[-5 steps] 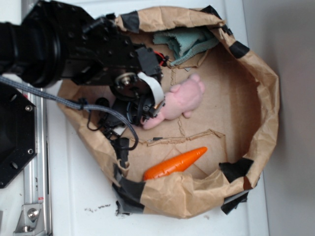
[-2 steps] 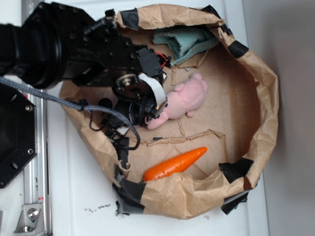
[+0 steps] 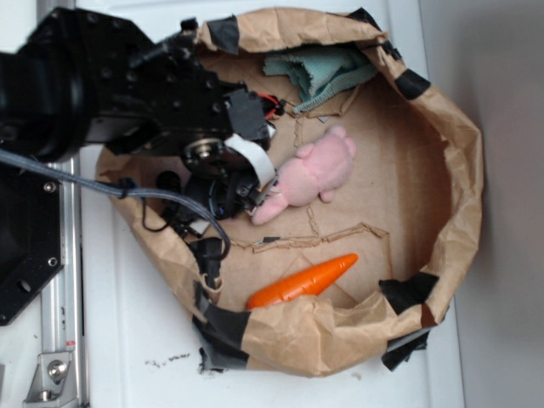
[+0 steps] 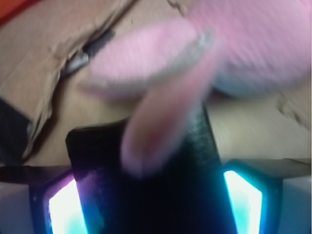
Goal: Grab the black box.
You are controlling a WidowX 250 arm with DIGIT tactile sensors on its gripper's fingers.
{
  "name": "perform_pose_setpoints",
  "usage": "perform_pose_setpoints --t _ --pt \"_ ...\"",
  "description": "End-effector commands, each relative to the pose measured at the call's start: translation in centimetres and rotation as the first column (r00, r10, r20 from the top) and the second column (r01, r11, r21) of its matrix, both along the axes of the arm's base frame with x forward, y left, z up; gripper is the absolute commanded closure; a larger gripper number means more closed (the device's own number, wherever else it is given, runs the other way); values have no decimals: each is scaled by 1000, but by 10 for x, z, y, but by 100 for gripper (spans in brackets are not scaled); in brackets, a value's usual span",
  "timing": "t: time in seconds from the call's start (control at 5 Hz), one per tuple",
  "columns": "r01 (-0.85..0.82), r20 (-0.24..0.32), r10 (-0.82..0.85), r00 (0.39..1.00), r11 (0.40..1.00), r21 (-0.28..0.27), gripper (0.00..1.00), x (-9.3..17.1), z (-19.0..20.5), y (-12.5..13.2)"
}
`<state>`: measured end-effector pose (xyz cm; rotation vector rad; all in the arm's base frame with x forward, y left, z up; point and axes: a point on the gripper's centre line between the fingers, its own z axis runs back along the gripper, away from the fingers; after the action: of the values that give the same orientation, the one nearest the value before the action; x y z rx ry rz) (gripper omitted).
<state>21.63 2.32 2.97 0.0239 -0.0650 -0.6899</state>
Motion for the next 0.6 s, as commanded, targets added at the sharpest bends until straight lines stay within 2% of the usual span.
perform_pose_setpoints --t 0.0,0.2,0.4 --pt "-315 207 301 931 949 37 100 24 112 14" --pt "-396 179 382 907 917 52 100 44 131 -13" --pt "-423 41 422 906 905 32 100 62 119 -23"
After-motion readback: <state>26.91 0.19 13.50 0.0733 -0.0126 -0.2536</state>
